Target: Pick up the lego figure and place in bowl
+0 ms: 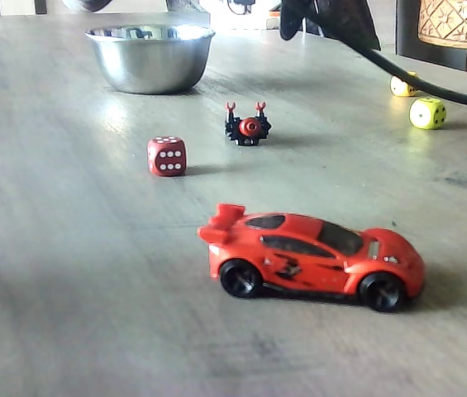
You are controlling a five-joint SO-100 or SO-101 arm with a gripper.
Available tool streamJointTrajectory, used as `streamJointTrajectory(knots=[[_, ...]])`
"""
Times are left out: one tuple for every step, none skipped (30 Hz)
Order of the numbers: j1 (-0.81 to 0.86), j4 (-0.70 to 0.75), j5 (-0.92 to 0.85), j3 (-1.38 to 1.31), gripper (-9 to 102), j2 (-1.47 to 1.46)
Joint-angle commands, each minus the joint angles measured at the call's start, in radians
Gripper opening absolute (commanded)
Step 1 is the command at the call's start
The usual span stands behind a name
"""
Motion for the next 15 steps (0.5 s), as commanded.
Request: streamJointTrajectory(knots=[[0.002,-0.012,0.089,-0.080,0,0.000],[0.002,-0.012,0.114,-0.087,0,-0.008],[0.002,-0.012,0.140,-0.095,0,-0.020],[0.002,-0.012,0.170,-0.104,0,-0.037],[0.002,-0.012,0.206,-0.117,0,-0.052],[0.003,-0.012,0.247,-0.127,0,-0.071],[0.003,-0.012,0.293,-0.143,0,-0.091],[0.005,-0.012,0.341,-0.161,-1,-0.112],[0.006,-0.012,0.391,-0.181,-1,-0.133],[0.006,-0.012,0.440,-0.204,-1,-0.156],[0.012,-0.012,0.489,-0.227,-1,-0.178],[0.020,-0.014,0.535,-0.250,-1,-0.199],[0.026,-0.014,0.580,-0.275,-1,-0.221],[0.028,-0.014,0.623,-0.299,-1,-0.242],[0.029,-0.014,0.661,-0.324,0,-0.262]])
